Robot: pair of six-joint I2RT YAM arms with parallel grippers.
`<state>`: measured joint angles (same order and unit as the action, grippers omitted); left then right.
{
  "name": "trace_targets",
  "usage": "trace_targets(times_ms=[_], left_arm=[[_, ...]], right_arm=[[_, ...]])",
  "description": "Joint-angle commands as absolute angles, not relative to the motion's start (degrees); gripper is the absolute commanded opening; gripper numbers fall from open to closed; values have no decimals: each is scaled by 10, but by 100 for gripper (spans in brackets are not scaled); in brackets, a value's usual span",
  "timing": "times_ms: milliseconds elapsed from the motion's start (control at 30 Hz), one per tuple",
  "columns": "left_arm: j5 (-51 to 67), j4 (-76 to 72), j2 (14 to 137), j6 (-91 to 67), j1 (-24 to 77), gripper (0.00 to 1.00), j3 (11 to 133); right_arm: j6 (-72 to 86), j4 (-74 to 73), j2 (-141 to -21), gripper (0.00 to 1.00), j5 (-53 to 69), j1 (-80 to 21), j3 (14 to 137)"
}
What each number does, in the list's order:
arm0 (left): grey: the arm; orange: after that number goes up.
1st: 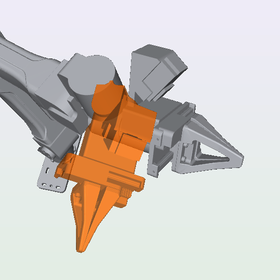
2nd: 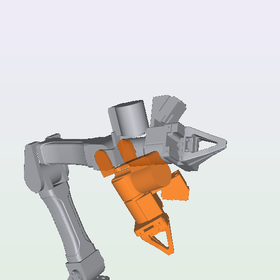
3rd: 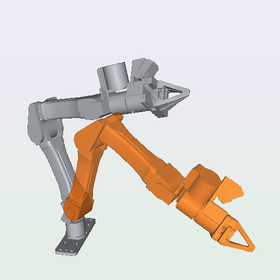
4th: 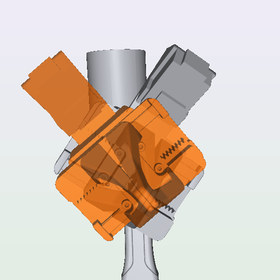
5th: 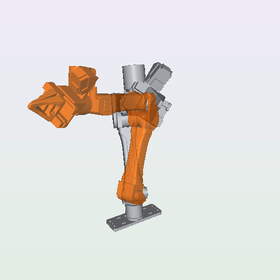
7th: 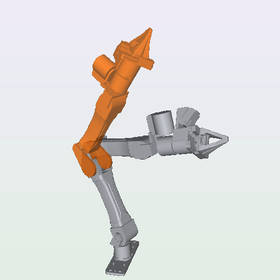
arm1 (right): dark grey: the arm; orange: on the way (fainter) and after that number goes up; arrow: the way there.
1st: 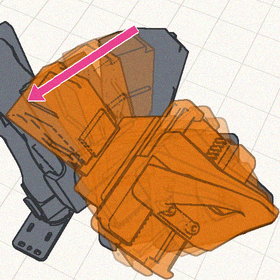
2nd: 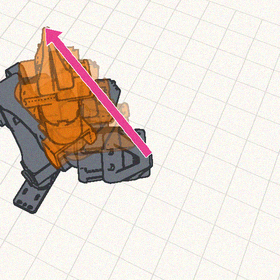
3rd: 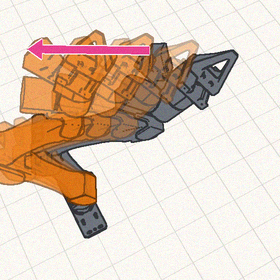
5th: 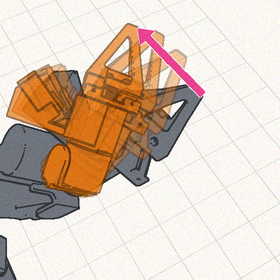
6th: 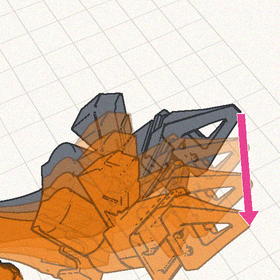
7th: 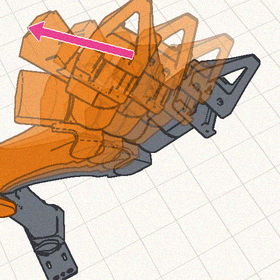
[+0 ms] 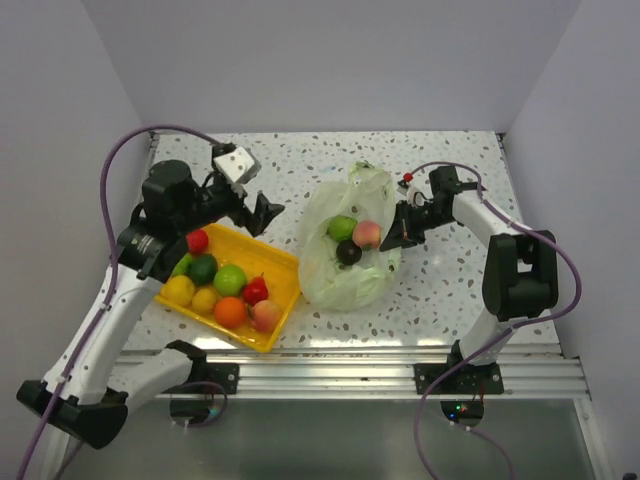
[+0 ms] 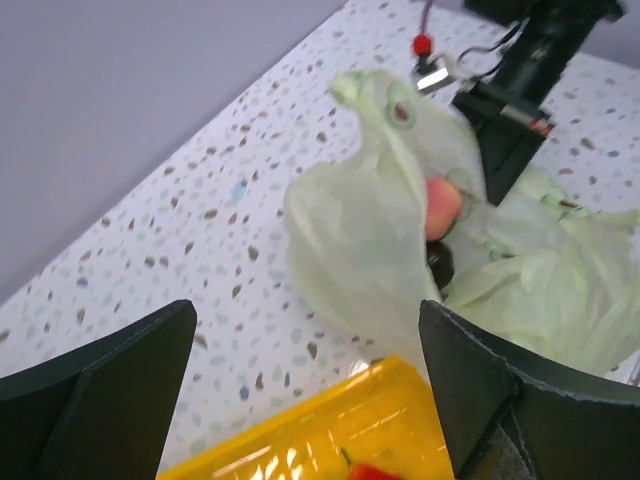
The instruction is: Place the fake fruits into the plastic bag and tie a complex knot
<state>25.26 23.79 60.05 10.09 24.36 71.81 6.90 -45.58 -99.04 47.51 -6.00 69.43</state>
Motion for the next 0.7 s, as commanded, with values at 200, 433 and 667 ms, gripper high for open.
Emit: trace_targets(times_ms=[200,433,667], left_arm=[[126,374,616,181,4,95,602],[74,354,725,216,-78,87,584],[66,319,798,193,-78,85,576]], right_arm=[[55,-473,-969,0,476,-62,717],[57,-470,-962,0,475,-62,714],[55,-472,-965,0,474,-61,715]])
